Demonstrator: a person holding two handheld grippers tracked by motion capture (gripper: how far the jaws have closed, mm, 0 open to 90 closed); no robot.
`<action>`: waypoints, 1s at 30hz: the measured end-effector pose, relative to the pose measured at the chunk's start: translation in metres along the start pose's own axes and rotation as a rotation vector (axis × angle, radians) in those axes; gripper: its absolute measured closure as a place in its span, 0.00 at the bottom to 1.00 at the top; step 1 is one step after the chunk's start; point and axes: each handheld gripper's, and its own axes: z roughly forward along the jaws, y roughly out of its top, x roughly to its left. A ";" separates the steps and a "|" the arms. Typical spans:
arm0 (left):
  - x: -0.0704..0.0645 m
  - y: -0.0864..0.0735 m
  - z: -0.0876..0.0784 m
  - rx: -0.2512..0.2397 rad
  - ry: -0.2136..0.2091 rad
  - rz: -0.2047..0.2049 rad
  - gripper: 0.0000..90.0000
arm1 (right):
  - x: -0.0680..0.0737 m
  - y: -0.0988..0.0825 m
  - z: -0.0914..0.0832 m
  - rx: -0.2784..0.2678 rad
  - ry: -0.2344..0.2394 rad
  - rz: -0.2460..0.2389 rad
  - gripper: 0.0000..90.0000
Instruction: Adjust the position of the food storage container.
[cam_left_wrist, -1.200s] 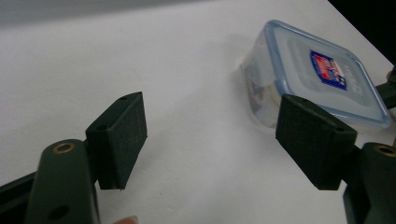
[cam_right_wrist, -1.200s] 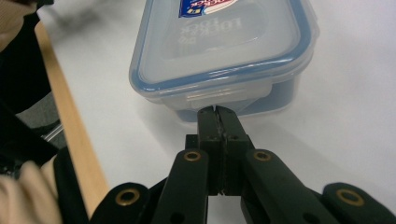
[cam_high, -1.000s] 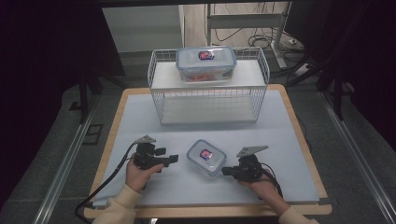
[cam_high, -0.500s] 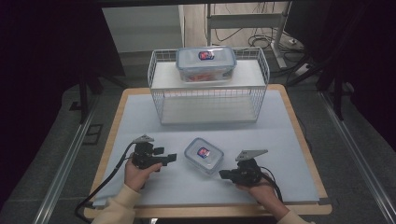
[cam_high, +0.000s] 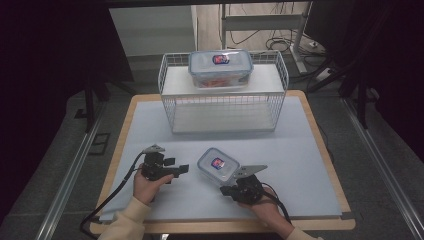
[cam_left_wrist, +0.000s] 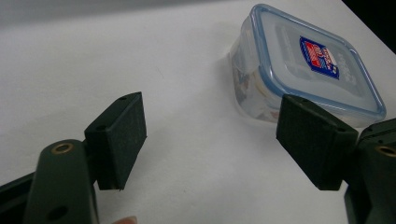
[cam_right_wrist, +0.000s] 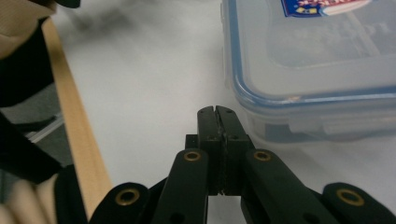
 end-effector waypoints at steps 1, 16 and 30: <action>0.000 0.000 0.000 0.000 -0.006 -0.005 0.27 | 0.001 0.000 0.001 -0.002 -0.005 -0.006 0.99; 0.000 0.000 -0.001 -0.014 -0.007 -0.002 0.27 | -0.023 0.002 -0.010 -0.017 -0.081 0.062 0.99; -0.001 0.000 0.001 -0.015 -0.009 -0.005 0.27 | -0.043 0.001 -0.015 -0.030 -0.116 0.103 0.99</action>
